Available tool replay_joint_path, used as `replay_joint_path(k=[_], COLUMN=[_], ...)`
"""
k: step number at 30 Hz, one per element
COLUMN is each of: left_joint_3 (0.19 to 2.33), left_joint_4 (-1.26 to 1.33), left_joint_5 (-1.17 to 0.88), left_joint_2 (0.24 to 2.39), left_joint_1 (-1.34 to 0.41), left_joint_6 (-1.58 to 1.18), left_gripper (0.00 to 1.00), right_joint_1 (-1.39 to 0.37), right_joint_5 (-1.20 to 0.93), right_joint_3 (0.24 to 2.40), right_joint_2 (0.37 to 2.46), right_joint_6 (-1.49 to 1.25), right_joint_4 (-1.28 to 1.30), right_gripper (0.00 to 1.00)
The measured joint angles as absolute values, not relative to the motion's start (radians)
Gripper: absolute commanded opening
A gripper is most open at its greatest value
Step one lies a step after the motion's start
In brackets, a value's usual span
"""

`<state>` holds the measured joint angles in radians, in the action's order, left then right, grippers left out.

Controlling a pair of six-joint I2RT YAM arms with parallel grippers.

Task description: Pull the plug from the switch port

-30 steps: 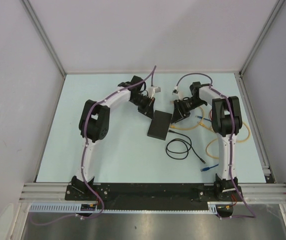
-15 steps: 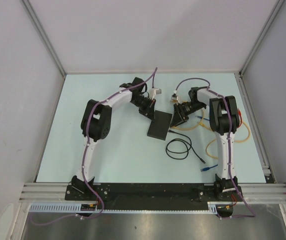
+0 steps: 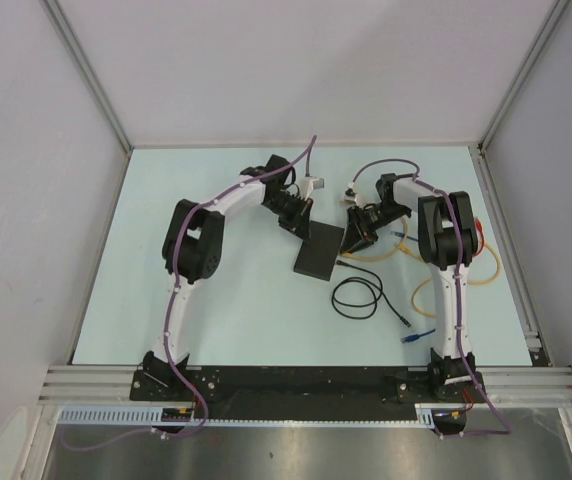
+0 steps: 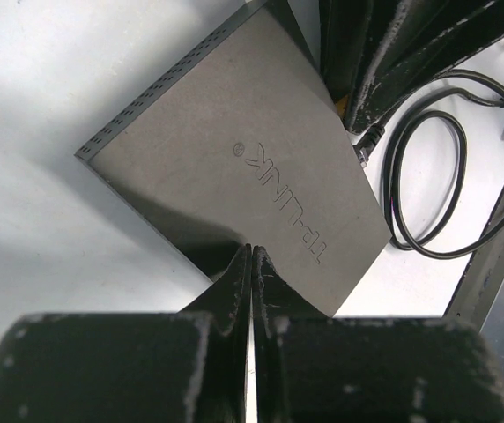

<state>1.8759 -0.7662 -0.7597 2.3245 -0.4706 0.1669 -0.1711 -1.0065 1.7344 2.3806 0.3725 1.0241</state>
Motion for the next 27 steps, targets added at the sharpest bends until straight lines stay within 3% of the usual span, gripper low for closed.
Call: replay_joint_path(k=[8,27], left_joint_3=[1.882,1.882], left_joint_4=[-0.768,-0.768], left_joint_5=[-0.751,-0.754], left_joint_2=[2.325,2.325], left_joint_1=[-0.477,-0.482], left_joint_6=[0.169,0.183], left_gripper=[0.01,0.00], right_joint_1=[-0.205,-0.234], right_joint_5=[-0.941,-0.867], right_joint_3=[1.748,1.785], right_joint_2=[2.379,2.364], right_joint_6=[0.300,0.418], right_joint_4=[1.015,1.073], right_gripper=[0.14,0.04])
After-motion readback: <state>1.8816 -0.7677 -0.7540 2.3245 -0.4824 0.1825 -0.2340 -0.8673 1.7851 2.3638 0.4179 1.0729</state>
